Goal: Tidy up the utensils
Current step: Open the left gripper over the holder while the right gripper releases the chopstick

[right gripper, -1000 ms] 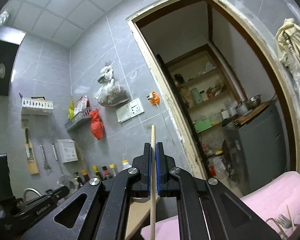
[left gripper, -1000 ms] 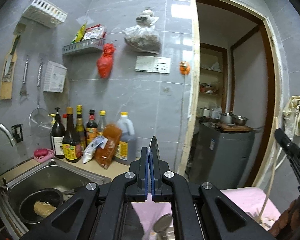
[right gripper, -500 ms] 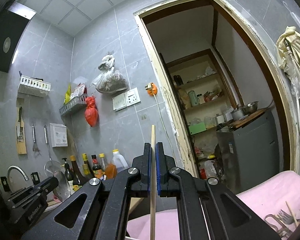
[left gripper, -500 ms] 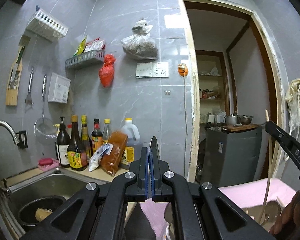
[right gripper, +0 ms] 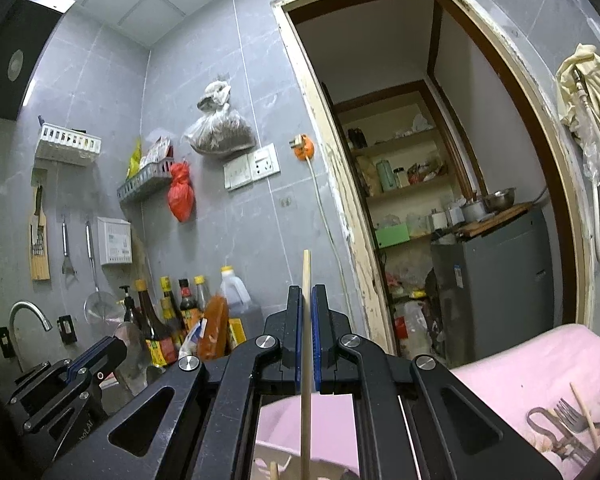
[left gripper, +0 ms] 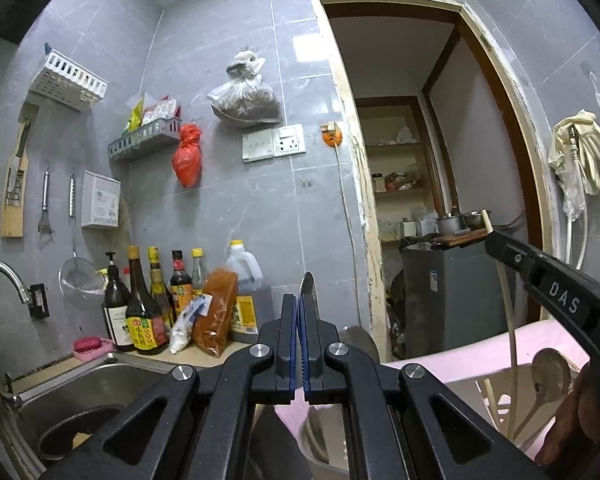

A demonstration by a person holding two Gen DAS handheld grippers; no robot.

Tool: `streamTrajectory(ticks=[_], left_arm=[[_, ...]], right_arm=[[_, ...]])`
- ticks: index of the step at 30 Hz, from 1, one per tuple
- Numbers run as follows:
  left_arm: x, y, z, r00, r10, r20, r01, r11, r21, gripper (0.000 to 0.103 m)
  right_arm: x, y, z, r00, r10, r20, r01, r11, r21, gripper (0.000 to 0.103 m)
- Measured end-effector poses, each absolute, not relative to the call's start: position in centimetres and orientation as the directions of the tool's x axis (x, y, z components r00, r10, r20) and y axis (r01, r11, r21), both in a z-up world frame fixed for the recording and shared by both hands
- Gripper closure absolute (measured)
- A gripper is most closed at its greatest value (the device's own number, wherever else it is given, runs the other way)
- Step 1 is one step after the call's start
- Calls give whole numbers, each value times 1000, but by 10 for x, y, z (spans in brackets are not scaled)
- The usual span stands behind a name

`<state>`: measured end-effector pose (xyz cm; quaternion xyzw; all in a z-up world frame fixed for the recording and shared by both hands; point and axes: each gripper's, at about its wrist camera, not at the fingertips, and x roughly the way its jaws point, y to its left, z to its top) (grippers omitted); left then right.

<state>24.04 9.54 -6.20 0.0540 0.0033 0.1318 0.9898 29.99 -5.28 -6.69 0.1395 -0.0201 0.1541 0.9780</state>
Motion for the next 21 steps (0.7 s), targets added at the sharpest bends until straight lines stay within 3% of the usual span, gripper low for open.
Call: streamTrajectory(ticks=[6,10,13,15,19,21], left_arm=[[240,98,-62,976,208,-56,-204,976,74,99],[243,107,-59,984,116,-137,-118,993,-12,96],[246,116,-57,979,46,-199,-66,993,-97,95],[247,122,-56,974,24,-223,-59,987,-149,94],[245,128,-51,970,4,-243,-60,973,-224,75],[244,126,-45,969,-2,-246,-58,970,-236,68]], right_arm=[[299,-55,-70,949,311,45,-311,909,277,99],[298,-59,-68,948,318,18,-310,908,282,98],[297,-63,-65,946,325,-4,-310,905,291,94],[296,-67,-61,945,327,-10,-309,903,299,83],[290,-80,-49,947,321,-19,-300,901,313,78],[286,-88,-40,950,311,-23,-289,904,315,68]])
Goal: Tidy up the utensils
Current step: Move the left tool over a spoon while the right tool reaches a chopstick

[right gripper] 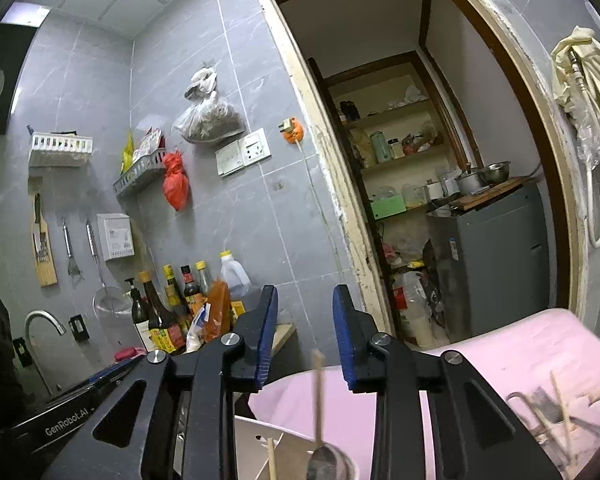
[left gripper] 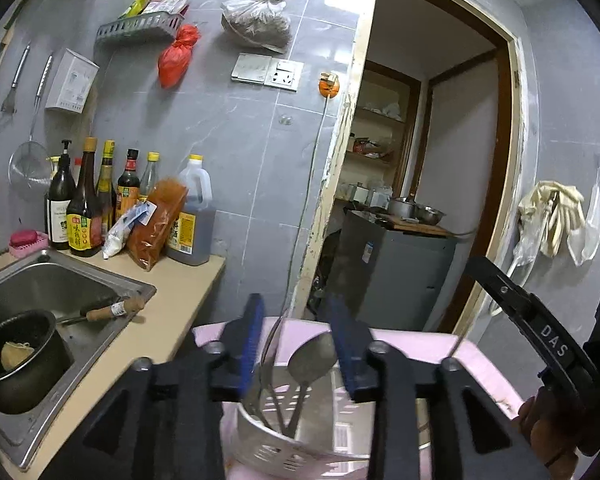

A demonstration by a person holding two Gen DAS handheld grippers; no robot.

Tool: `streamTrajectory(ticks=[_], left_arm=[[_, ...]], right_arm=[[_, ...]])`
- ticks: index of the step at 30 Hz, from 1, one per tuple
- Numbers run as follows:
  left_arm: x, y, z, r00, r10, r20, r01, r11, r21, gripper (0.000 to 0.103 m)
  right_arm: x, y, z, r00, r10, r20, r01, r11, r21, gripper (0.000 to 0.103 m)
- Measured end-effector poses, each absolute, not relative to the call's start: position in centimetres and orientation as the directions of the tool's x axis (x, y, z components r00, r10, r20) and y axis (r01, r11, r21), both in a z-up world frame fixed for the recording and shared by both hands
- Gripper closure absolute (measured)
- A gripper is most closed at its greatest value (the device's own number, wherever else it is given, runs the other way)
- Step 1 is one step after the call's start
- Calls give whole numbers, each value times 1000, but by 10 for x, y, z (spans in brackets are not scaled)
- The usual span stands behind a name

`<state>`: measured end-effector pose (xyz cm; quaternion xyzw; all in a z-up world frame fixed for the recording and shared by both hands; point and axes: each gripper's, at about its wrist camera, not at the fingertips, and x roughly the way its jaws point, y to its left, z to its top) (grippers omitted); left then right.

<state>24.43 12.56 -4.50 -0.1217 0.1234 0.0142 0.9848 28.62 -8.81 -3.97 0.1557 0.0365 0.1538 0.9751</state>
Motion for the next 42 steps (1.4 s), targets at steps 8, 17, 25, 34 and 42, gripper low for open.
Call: streamTrajectory(ticks=[8,17,25,34,42], left_arm=[[240,98,-9,969,-29,-247,-32,970,-241,42],[229,39,19,975,-35,-221,-8,982,-191,9],[223,-15,18,978,-26,-205,1,993,-121,0],[237,-67,-3,971,-25,-239,6,997,-79,0],[257,-114,-26,953,-45,-298,36,999,-34,0]], right_arm=[[262,-139,-2,969,244,-40,-223,931,289,37],[238,-204,16,986,142,-88,-117,964,237,11],[229,-253,14,988,93,-127,-69,980,186,3],[235,-299,-13,972,105,-208,-77,988,137,3],[260,-335,-49,940,134,-313,-91,985,148,3]])
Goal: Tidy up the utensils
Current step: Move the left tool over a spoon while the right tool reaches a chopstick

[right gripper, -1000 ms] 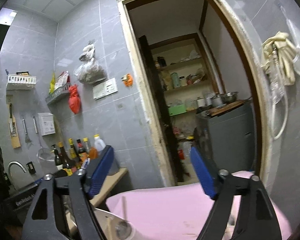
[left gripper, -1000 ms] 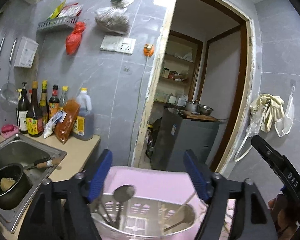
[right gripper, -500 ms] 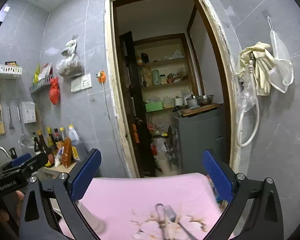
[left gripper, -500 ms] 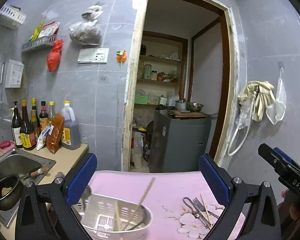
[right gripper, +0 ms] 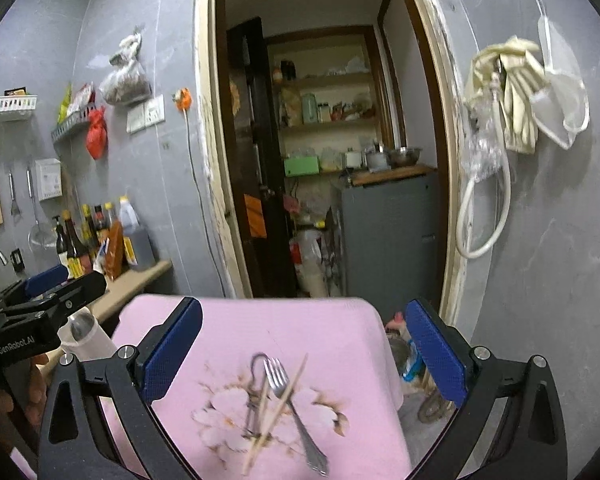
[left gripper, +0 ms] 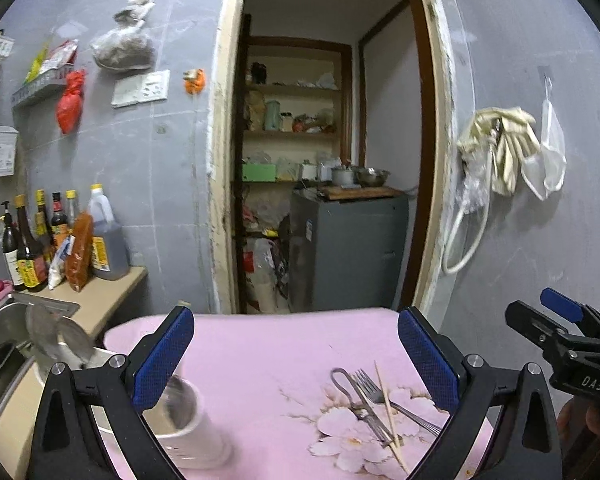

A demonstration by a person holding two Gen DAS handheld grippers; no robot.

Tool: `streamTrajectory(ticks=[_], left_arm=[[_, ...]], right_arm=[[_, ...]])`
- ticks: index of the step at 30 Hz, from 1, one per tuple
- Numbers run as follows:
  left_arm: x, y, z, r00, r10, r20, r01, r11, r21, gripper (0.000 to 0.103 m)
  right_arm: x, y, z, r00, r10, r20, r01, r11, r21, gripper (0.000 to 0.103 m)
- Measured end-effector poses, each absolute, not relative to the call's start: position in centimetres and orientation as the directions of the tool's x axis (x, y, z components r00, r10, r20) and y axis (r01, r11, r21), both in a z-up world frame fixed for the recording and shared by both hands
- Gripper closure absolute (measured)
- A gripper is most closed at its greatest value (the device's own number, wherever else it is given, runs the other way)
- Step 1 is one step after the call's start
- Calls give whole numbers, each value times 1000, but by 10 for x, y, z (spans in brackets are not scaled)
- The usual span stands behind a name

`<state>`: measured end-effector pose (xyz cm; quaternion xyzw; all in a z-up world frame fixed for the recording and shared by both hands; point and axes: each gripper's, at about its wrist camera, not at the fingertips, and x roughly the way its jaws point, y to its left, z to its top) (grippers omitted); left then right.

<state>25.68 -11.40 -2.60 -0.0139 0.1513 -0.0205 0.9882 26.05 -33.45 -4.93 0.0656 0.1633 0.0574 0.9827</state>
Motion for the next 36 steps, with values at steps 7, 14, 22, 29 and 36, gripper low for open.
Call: streamTrajectory(ticks=[7,14,22,29,36], left_arm=[[282,-146,-49,939,-50,-342,53,999,1,0],[314,-161,-78,902,-62,-428,66,998,-5,0],[353,-160,-114,843,-66,-534,60,998,-28,0],[382,-154,-138,775,-82,-627,58,997,-58,10],[413,-139,-163,685,-165,-710,62,984,-170,37]], right_arm=[[284,-358,-85,911,152,-383,-92,981,171,3],[313,-374,-118,868,207,-451,-108,966,235,8],[359,-370,-159,787,286,-546,-137,945,297,31],[389,-348,-192,692,352,-630,-171,928,331,54],[409,-327,-210,620,385,-683,-197,920,339,67]])
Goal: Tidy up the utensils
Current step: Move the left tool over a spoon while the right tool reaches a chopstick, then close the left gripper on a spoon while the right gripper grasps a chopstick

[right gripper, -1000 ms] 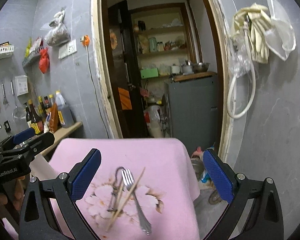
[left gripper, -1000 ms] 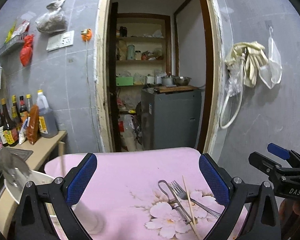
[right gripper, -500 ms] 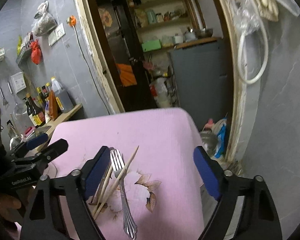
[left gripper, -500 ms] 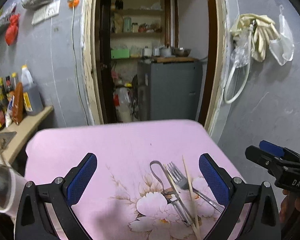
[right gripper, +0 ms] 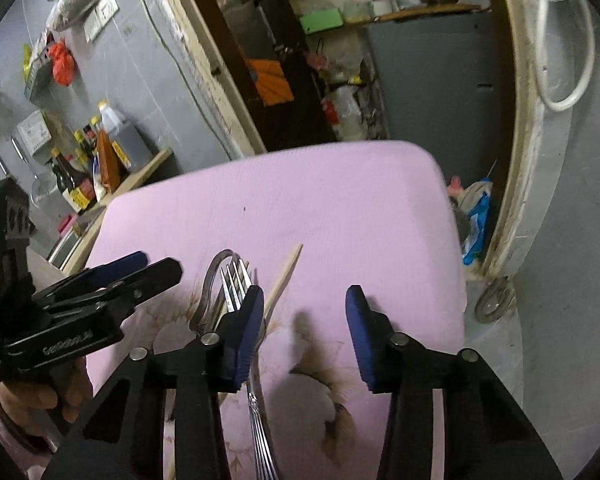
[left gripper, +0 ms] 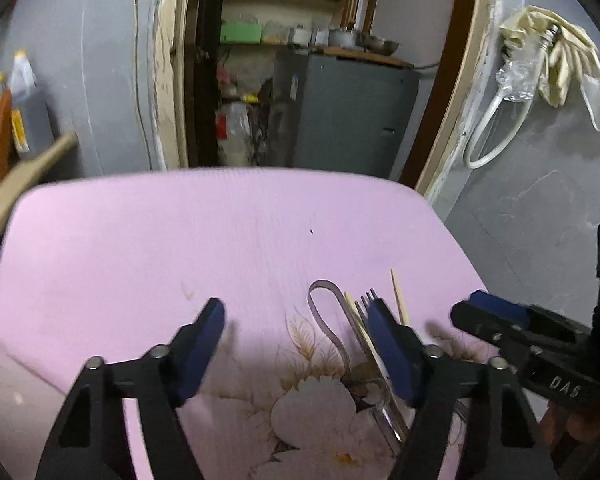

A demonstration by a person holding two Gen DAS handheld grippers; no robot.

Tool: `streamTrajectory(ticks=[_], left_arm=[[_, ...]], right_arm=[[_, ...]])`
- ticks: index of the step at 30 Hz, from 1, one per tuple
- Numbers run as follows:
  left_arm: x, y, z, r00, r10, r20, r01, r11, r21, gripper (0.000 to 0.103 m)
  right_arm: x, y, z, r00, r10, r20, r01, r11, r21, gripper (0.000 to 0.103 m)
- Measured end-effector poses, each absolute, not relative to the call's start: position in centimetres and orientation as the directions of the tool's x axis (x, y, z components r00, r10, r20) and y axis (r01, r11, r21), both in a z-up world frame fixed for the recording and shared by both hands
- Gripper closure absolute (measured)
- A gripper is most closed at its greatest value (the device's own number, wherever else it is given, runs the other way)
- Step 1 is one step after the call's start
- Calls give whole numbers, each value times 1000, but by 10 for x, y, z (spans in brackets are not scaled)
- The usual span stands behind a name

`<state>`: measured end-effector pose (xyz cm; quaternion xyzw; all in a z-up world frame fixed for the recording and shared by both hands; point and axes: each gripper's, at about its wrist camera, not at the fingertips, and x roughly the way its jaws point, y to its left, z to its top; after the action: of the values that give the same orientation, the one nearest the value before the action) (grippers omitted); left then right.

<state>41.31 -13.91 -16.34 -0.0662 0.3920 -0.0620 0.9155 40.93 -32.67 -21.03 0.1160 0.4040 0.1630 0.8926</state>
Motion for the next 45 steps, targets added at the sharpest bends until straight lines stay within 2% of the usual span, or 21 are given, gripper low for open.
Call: streamTrajectory(ticks=[5,12,14,19,22,25,27,30,35,45], left_arm=[[432,-132,-181,615,-236,-753,53,964,-259,58],[445,-130,-191,568,-310,-762,45,937,-347,73],[448,-130,-192,559,-316,-766,46,935,-352,83],[456,-131,-192,522,-326,-788,46,933,-356,94],[461,-134,-190,505,-315,-804,53,940,-336,96],[464,-141,-187,485,-293,-824,63,951,-301,98],[465,-143,-186,478,-287,-831,64,954,-292,99],[465,-145,-185,478,-277,-834,61,957,-283,100],[454,-142,-180,507,-281,-815,60,955,-291,101],[409,-135,-136,661,-276,-698,85,952,-296,101]], right_arm=[[425,-316,-215,589,391,-707,-196,918,344,71],[440,-311,-220,559,398,-728,-180,915,362,76],[443,-310,-222,548,403,-733,-175,912,370,78],[449,-303,-224,526,392,-755,-161,917,364,82],[454,-298,-225,505,382,-774,-150,922,357,82],[457,-291,-224,492,336,-803,-144,941,306,87],[460,-288,-223,483,332,-810,-140,943,302,95],[458,-291,-223,490,351,-798,-126,934,333,96],[441,-308,-217,535,413,-737,-108,899,425,99],[393,-318,-177,691,457,-559,-153,849,505,99]])
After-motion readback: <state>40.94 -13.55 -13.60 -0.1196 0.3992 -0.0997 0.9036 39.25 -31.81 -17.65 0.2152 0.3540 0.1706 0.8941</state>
